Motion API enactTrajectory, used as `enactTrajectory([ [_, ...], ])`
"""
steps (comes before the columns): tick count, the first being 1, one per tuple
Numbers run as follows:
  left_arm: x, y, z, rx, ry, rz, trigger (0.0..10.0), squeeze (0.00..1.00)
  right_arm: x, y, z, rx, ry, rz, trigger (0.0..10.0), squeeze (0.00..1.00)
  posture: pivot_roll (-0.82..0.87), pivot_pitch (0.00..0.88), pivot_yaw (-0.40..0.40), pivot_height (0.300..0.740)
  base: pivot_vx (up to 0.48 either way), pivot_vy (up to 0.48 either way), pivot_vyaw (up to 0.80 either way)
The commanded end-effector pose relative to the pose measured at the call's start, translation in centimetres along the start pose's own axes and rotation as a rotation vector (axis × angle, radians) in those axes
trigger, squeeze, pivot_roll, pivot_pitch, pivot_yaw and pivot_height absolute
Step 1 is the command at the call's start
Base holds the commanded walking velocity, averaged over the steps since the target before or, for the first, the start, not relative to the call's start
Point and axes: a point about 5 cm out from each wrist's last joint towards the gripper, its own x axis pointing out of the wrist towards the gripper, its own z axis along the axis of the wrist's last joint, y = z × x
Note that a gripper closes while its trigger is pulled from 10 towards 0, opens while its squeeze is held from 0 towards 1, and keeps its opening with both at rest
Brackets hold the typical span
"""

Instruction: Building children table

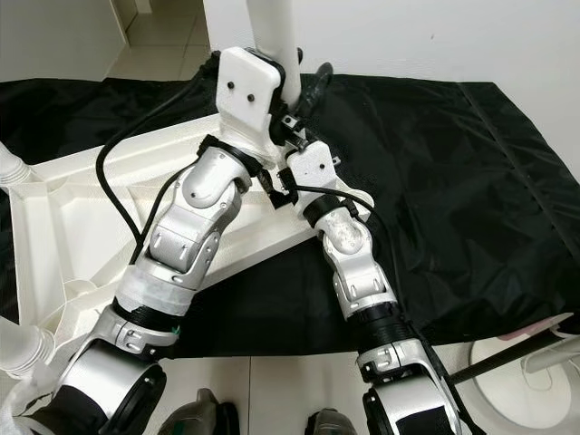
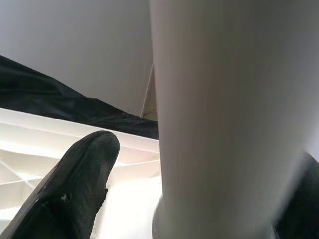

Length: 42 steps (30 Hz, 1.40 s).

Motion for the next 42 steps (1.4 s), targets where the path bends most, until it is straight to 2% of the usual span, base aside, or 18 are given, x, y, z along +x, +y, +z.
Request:
enactTrajectory([
  [1, 0.0, -0.3, 0.5, 0.011, -0.018, 0.001, 10.0, 0.00, 0.3, -0.1, 0.1, -0.001, -0.015, -0.008, 10.0, 0.00, -0.06, 0.000, 0.032, 0.740, 0.000, 0.000, 0.00],
  [11, 0.0, -0.9, 0.6, 0.002, -0.016, -0.006, 10.0, 0.00, 1.2, -0.3, 0.7, -0.006, -0.058, -0.007, 10.0, 0.00, -0.05, 0.000, 0.032, 0.740, 0.000, 0.000, 0.00],
  [12, 0.0, -0.9, 0.6, 0.001, -0.016, -0.007, 10.0, 0.00, 1.2, -0.3, 0.7, -0.008, -0.060, -0.005, 9.2, 0.00, -0.05, 0.000, 0.032, 0.740, 0.000, 0.000, 0.00],
  [14, 0.0, -0.9, 0.6, 0.001, -0.016, -0.007, 10.0, 0.00, 1.2, -0.3, 0.7, -0.008, -0.060, -0.005, 9.2, 0.00, -0.05, 0.000, 0.032, 0.740, 0.000, 0.000, 0.00],
  [15, 0.0, -0.9, 0.6, 0.003, -0.014, -0.006, 10.0, 0.00, 1.3, -0.2, 0.7, -0.008, -0.067, 0.004, 2.3, 0.00, -0.05, 0.000, 0.031, 0.740, 0.000, 0.000, 0.00],
  [17, 0.0, -0.9, 0.6, 0.004, -0.014, -0.006, 10.0, 0.00, 1.4, -0.1, 0.7, -0.006, -0.071, 0.007, 2.3, 0.00, -0.05, 0.000, 0.031, 0.740, 0.000, 0.000, 0.00],
  [18, 0.0, -0.9, 0.6, 0.005, -0.014, -0.006, 10.0, 0.00, 1.4, -0.1, 0.6, -0.005, -0.071, 0.006, 0.0, 0.00, -0.05, 0.000, 0.031, 0.740, 0.000, 0.000, 0.00],
  [32, -0.2, -1.2, 0.7, 0.007, -0.012, -0.023, 10.0, 0.00, 1.3, -0.6, 0.3, 0.029, -0.053, -0.065, 0.0, 0.00, -0.05, 0.000, 0.027, 0.740, 0.000, 0.000, 0.00],
  [33, -0.3, -1.3, 0.6, -0.009, -0.008, -0.038, 10.0, 0.04, 1.3, -0.6, 0.2, 0.040, -0.048, -0.082, 1.3, 0.00, -0.05, 0.000, 0.028, 0.740, 0.000, 0.000, 0.00],
  [34, -0.3, -1.5, 0.6, -0.064, -0.011, -0.061, 10.0, 1.00, 1.3, -0.7, 0.1, 0.047, -0.040, -0.103, 10.0, 0.00, -0.05, 0.000, 0.028, 0.740, 0.000, 0.000, 0.00],
  [36, -0.3, -1.5, 0.6, -0.064, -0.011, -0.061, 10.0, 1.00, 1.3, -0.7, 0.1, 0.047, -0.040, -0.103, 10.0, 0.00, -0.05, 0.000, 0.028, 0.740, 0.000, 0.000, 0.00],
  [40, -0.3, -1.4, 0.8, -0.123, -0.004, -0.064, 10.0, 1.00, 1.4, -1.0, -0.2, 0.073, -0.012, -0.155, 10.0, 0.00, -0.05, 0.000, 0.028, 0.740, 0.000, 0.000, 0.00],
  [41, -0.2, -1.3, 0.8, -0.139, 0.007, -0.058, 10.0, 0.01, 1.3, -1.3, -0.3, 0.104, -0.002, -0.185, 10.0, 0.00, -0.05, 0.000, 0.025, 0.740, 0.000, 0.000, 0.00],
  [42, -0.2, -1.3, 0.8, -0.139, 0.007, -0.058, 10.0, 0.01, 1.3, -1.3, -0.3, 0.104, -0.002, -0.185, 10.0, 0.00, -0.05, 0.000, 0.025, 0.740, 0.000, 0.000, 0.00],
])
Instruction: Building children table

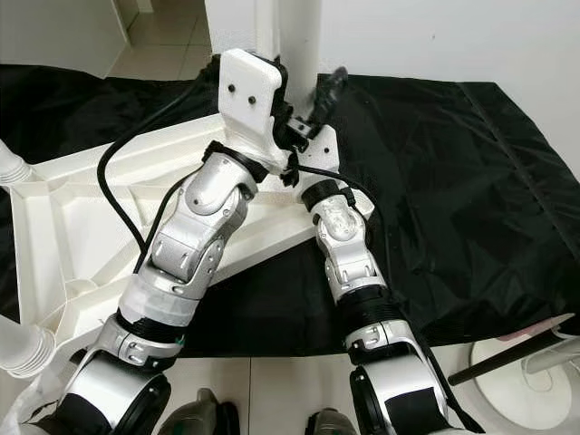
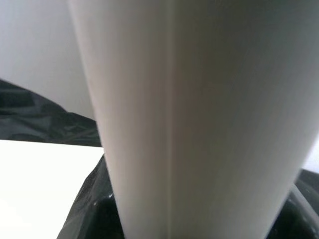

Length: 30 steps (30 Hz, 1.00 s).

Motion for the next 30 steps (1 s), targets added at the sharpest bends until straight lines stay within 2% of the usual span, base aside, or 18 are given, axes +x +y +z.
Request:
enactTrajectory([
  [1, 0.3, -0.6, 0.3, -0.111, 0.008, -0.049, 10.0, 0.00, 0.3, -0.7, 0.0, 0.061, 0.022, -0.075, 10.0, 0.00, -0.05, 0.000, 0.025, 0.740, 0.000, 0.000, 0.00],
  [4, 0.5, -0.1, 0.8, -0.206, 0.004, -0.041, 10.0, 0.00, 0.2, -1.6, -0.3, 0.104, 0.053, -0.138, 10.0, 0.00, -0.05, 0.000, 0.022, 0.740, 0.000, 0.000, 0.00],
  [9, 0.5, 0.2, 1.4, -0.255, -0.023, -0.043, 10.0, 0.00, -0.1, -2.5, -0.7, 0.123, 0.092, -0.204, 10.0, 0.00, -0.06, 0.000, 0.016, 0.740, 0.000, 0.000, 0.00],
  [10, 0.4, 0.5, 1.8, -0.289, -0.041, -0.035, 10.0, 0.00, -0.3, -3.3, -1.0, 0.170, 0.115, -0.268, 10.0, 0.00, -0.06, 0.000, 0.013, 0.740, 0.000, 0.000, 0.00],
  [12, 0.4, 0.6, 1.9, -0.301, -0.048, -0.034, 10.0, 0.00, -0.4, -3.6, -1.1, 0.195, 0.122, -0.294, 10.0, 0.00, -0.06, 0.000, 0.013, 0.740, 0.000, 0.000, 0.00],
  [15, 0.1, 1.0, 1.9, -0.306, -0.043, -0.028, 10.0, 0.00, -1.1, -5.3, -1.6, 0.246, 0.148, -0.399, 10.0, 0.00, -0.06, 0.000, 0.008, 0.740, 0.000, 0.000, 0.00],
  [16, 0.1, 1.0, 1.9, -0.306, -0.043, -0.028, 10.0, 0.00, -1.1, -5.3, -1.6, 0.246, 0.148, -0.399, 10.0, 0.00, -0.06, 0.000, 0.008, 0.740, 0.000, 0.000, 0.00],
  [18, -0.9, 1.1, 0.0, -0.259, 0.057, -0.031, 10.0, 0.00, -2.0, -6.7, -1.8, 0.217, 0.155, -0.441, 10.0, 0.00, -0.07, 0.000, 0.007, 0.740, 0.000, 0.000, 0.00],
  [19, -0.9, 1.1, 0.0, -0.259, 0.057, -0.031, 10.0, 0.00, -2.0, -6.7, -1.8, 0.217, 0.155, -0.441, 10.0, 0.00, -0.07, 0.000, 0.007, 0.740, 0.000, 0.000, 0.00],
  [20, -1.4, 1.1, -1.4, -0.236, 0.143, -0.024, 10.0, 0.00, -2.4, -7.0, -1.6, 0.191, 0.135, -0.426, 10.0, 0.00, -0.07, 0.000, 0.007, 0.740, 0.000, 0.000, 0.00],
  [22, -1.6, 1.0, -2.0, -0.223, 0.182, -0.020, 10.0, 0.00, -2.6, -7.1, -1.4, 0.185, 0.122, -0.421, 10.0, 0.00, -0.07, 0.000, 0.007, 0.740, 0.000, 0.000, 0.00],
  [23, -2.2, 0.9, -3.7, -0.170, 0.286, -0.016, 10.0, 0.00, -3.0, -7.5, -1.2, 0.159, 0.112, -0.419, 10.0, 0.00, -0.07, 0.000, 0.007, 0.740, 0.000, 0.000, 0.00],
  [25, -2.9, 0.6, -5.2, -0.155, 0.374, -0.030, 10.0, 0.00, -3.4, -7.9, -0.9, 0.147, 0.089, -0.423, 10.0, 0.00, -0.07, 0.000, 0.006, 0.740, 0.000, 0.000, 0.00],
  [27, -2.9, 0.6, -5.2, -0.155, 0.374, -0.030, 10.0, 0.00, -3.4, -7.9, -0.9, 0.147, 0.089, -0.423, 10.0, 0.00, -0.07, 0.000, 0.006, 0.740, 0.000, 0.000, 0.00],
  [30, -3.8, -0.2, -6.8, -0.118, 0.452, -0.069, 10.0, 0.00, -4.2, -8.4, -0.1, 0.106, 0.045, -0.452, 10.0, 0.00, -0.07, 0.000, 0.009, 0.740, 0.000, 0.000, 0.00],
])
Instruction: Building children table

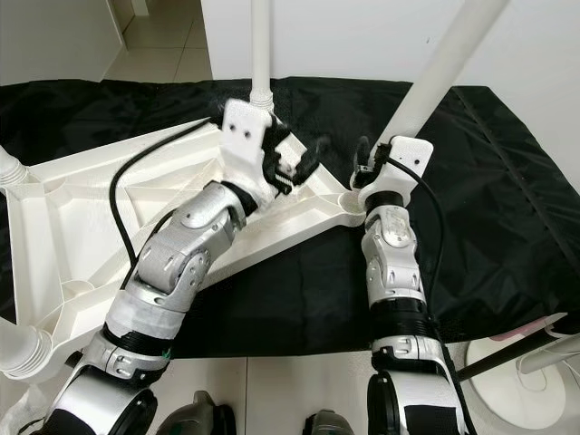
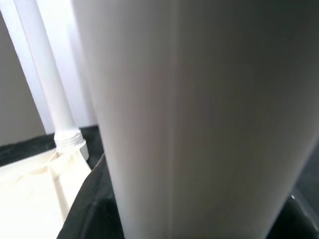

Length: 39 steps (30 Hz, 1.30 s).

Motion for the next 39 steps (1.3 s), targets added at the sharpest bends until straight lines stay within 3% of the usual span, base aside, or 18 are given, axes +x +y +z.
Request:
enactTrajectory([
  [1, 0.0, -0.4, -2.0, 0.023, 0.104, -0.014, 10.0, 0.00, -0.3, -0.4, 0.9, -0.028, -0.060, -0.014, 10.0, 0.00, -0.08, 0.000, 0.011, 0.740, 0.000, 0.000, 0.00],
  [10, 0.4, -0.8, -5.6, 0.022, 0.287, -0.023, 10.0, 0.00, -1.1, -0.8, 1.2, -0.045, -0.087, -0.068, 10.0, 0.00, -0.08, 0.000, 0.017, 0.740, 0.000, 0.000, 0.00],
  [13, 0.5, -1.0, -7.2, 0.065, 0.363, -0.041, 10.0, 0.00, -1.1, -0.8, 1.2, -0.059, -0.085, -0.073, 10.0, 0.00, -0.08, 0.000, 0.023, 0.740, 0.000, 0.000, 0.00],
  [25, 1.2, -1.7, -10.8, 0.108, 0.513, -0.081, 10.0, 0.00, -0.9, -0.9, 1.4, -0.086, -0.083, -0.102, 10.0, 0.00, -0.10, 0.000, 0.048, 0.740, 0.000, 0.000, 0.00],
  [37, 3.0, -1.4, -10.3, 0.075, 0.505, -0.080, 10.0, 0.00, -1.1, -0.9, 1.2, -0.098, -0.071, -0.125, 10.0, 0.00, -0.12, 0.000, 0.075, 0.740, 0.000, 0.000, 0.00],
  [38, 3.1, -1.2, -10.2, 0.072, 0.501, -0.088, 3.9, 0.00, -1.1, -1.0, 1.2, -0.099, -0.069, -0.128, 10.0, 0.00, -0.12, 0.001, 0.078, 0.740, 0.000, 0.000, 0.00],
  [39, 3.1, -1.2, -10.2, 0.072, 0.501, -0.088, 3.9, 0.00, -1.1, -1.0, 1.2, -0.099, -0.069, -0.128, 10.0, 0.00, -0.12, 0.001, 0.078, 0.740, 0.000, 0.000, 0.00],
])
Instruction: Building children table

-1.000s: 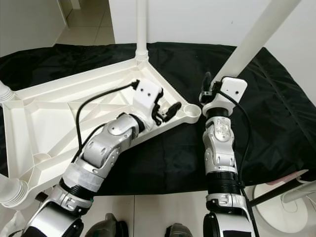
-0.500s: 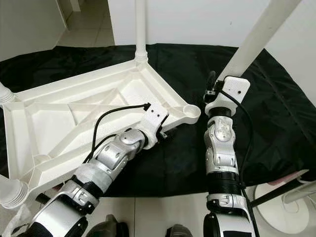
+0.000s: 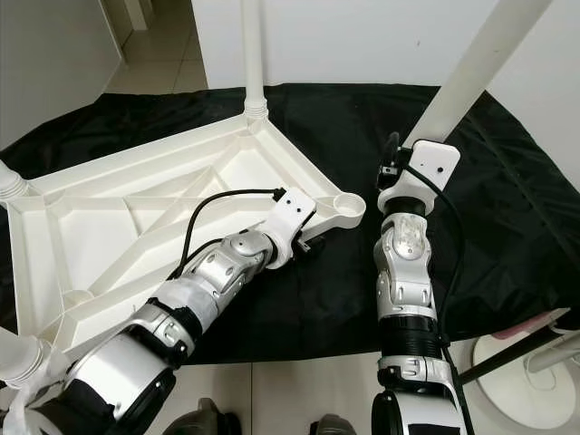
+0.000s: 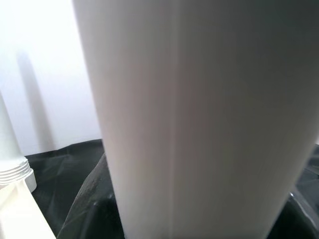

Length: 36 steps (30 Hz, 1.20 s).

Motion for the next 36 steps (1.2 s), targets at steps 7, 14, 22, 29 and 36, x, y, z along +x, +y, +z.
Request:
enactTrajectory([
  [7, 0.1, 0.1, 0.4, 0.013, -0.017, -0.071, 0.0, 0.00, -0.2, -0.2, 0.0, -0.011, 0.007, -0.013, 10.0, 0.00, -0.12, 0.015, 0.085, 0.740, 0.000, 0.000, 0.00],
  [14, -0.3, 0.7, -0.7, 0.065, 0.011, -0.116, 0.0, 0.00, 0.0, -0.1, -0.2, -0.012, 0.017, -0.012, 10.0, 0.00, -0.11, 0.024, 0.085, 0.740, 0.000, 0.000, 0.00],
  [22, -0.8, 1.3, -1.4, 0.097, 0.031, -0.145, 0.0, 0.00, 0.1, 0.0, -0.2, -0.014, 0.025, -0.012, 10.0, 0.00, -0.10, 0.032, 0.081, 0.740, 0.000, 0.000, 0.00],
  [29, -2.3, 2.9, -3.0, 0.177, 0.081, -0.170, 0.0, 0.00, 0.1, 0.0, -0.3, -0.020, 0.032, -0.012, 10.0, 0.00, -0.10, 0.037, 0.081, 0.740, 0.000, 0.000, 0.00],
  [36, -5.6, 5.7, -3.8, 0.268, 0.123, -0.213, 0.0, 0.00, 0.2, -0.1, -0.3, -0.030, 0.038, -0.008, 10.0, 0.00, -0.09, 0.037, 0.078, 0.740, 0.000, 0.000, 0.00],
])
